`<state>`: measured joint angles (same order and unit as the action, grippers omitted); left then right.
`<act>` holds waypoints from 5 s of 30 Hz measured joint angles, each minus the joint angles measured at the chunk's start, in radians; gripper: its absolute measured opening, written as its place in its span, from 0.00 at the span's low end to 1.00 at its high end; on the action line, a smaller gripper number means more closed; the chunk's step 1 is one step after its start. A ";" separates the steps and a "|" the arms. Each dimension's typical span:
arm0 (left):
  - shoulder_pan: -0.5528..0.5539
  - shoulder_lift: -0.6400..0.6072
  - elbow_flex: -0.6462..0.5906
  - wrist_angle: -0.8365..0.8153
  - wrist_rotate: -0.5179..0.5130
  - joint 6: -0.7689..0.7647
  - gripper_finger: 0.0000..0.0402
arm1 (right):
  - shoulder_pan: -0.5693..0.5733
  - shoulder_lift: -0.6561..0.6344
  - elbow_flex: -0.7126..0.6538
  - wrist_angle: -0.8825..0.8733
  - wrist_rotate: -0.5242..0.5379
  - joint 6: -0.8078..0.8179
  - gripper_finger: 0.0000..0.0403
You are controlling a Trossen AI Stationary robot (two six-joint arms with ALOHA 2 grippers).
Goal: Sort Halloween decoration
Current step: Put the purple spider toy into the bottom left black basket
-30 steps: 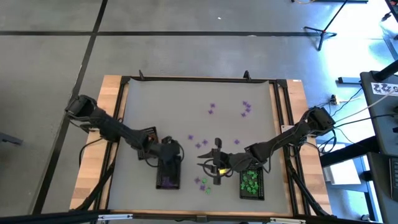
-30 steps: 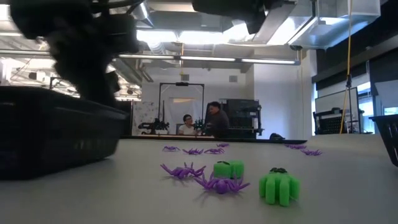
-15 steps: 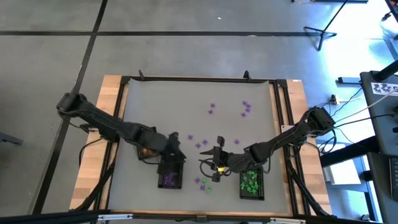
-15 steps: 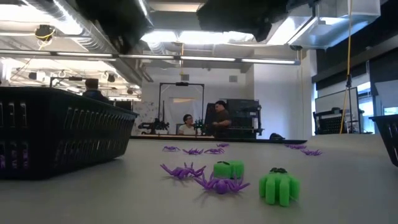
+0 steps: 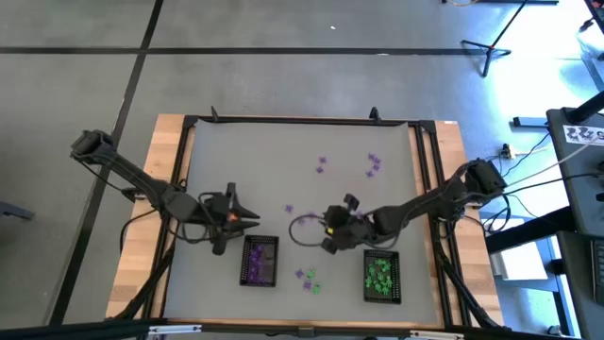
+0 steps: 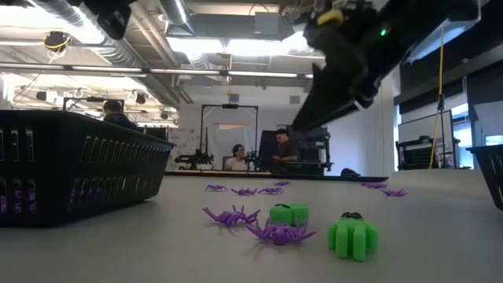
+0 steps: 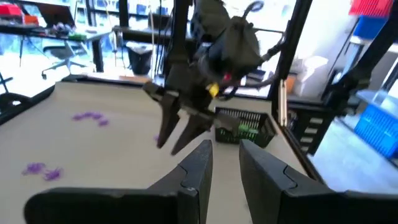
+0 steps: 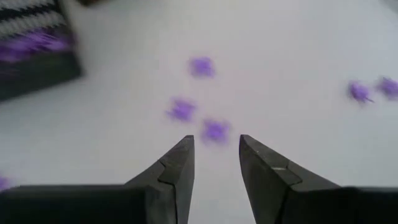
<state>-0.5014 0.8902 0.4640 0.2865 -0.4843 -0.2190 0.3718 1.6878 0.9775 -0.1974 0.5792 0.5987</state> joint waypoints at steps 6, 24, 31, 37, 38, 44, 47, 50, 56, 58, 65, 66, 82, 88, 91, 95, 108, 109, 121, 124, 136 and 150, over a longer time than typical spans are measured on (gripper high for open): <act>0.001 -0.073 -0.031 0.003 -0.003 0.003 0.19 | -0.046 0.000 0.000 -0.096 -0.072 0.003 0.31; 0.001 -0.072 -0.031 -0.003 -0.001 0.003 0.19 | -0.067 -0.013 0.000 -0.678 -0.217 0.316 0.31; 0.001 -0.072 -0.031 -0.007 0.000 0.002 0.19 | -0.066 -0.113 -0.019 -0.727 -0.145 0.280 0.41; 0.001 -0.072 -0.031 -0.007 0.000 0.002 0.19 | -0.083 -0.382 -0.225 -0.467 -0.146 0.275 0.46; 0.001 -0.072 -0.031 -0.007 0.000 0.002 0.19 | -0.094 -0.420 -0.275 -0.408 -0.182 0.270 0.46; 0.001 -0.071 -0.031 -0.009 -0.001 0.002 0.19 | -0.161 -0.481 -0.452 -0.212 -0.351 0.268 0.45; 0.001 -0.071 -0.031 -0.009 -0.001 0.002 0.19 | -0.172 -0.442 -0.463 -0.197 -0.346 0.251 0.45; 0.001 -0.071 -0.031 -0.011 -0.001 0.002 0.19 | -0.171 -0.394 -0.463 -0.157 -0.343 0.223 0.45; 0.001 -0.071 -0.031 -0.012 -0.001 0.002 0.19 | -0.170 -0.292 -0.461 -0.075 -0.326 0.204 0.45; 0.001 -0.071 -0.031 -0.013 -0.001 0.002 0.19 | -0.169 -0.265 -0.457 -0.073 -0.302 0.209 0.45; 0.001 -0.071 -0.031 -0.015 -0.001 0.002 0.19 | -0.169 -0.239 -0.453 -0.084 -0.273 0.201 0.30; 0.001 -0.071 -0.031 -0.015 -0.001 0.002 0.19 | -0.169 -0.244 -0.450 -0.084 -0.268 0.193 0.25; 0.001 -0.071 -0.031 -0.016 -0.001 0.002 0.19 | -0.145 -0.247 -0.161 -0.019 -0.231 -0.034 0.02; 0.001 -0.071 -0.031 -0.016 -0.001 0.002 0.19 | -0.091 -0.165 -0.052 0.304 -0.280 -0.217 0.01; 0.001 -0.071 -0.031 -0.016 -0.001 0.002 0.19 | -0.069 -0.081 0.027 0.348 -0.321 -0.275 0.01; 0.001 -0.071 -0.031 -0.017 -0.001 0.002 0.19 | -0.054 0.032 0.151 0.346 -0.338 -0.310 0.01; 0.003 -0.072 -0.031 -0.026 0.005 0.002 0.19 | -0.058 0.331 0.463 0.334 -0.562 -0.385 0.18; 0.003 -0.071 -0.031 -0.028 0.004 0.002 0.19 | -0.058 0.345 0.476 0.331 -0.561 -0.395 0.23; 0.004 -0.071 -0.031 -0.032 0.005 0.002 0.19 | -0.083 0.306 0.538 -0.045 -0.209 -0.387 0.54; 0.004 -0.071 -0.031 -0.032 0.006 0.002 0.19 | -0.111 0.259 0.487 -0.084 -0.226 -0.383 0.50; 0.004 -0.071 -0.031 -0.032 0.006 0.002 0.19 | -0.433 -0.107 -0.037 -0.036 -0.273 -0.344 0.40; 0.003 -0.072 -0.031 -0.032 0.006 0.002 0.19 | -0.748 -0.320 -0.375 -0.195 -0.329 -0.086 0.40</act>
<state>-0.4980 0.8185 0.4328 0.2543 -0.4778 -0.2169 -0.3762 1.3681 0.6024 -0.3929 0.2498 0.5127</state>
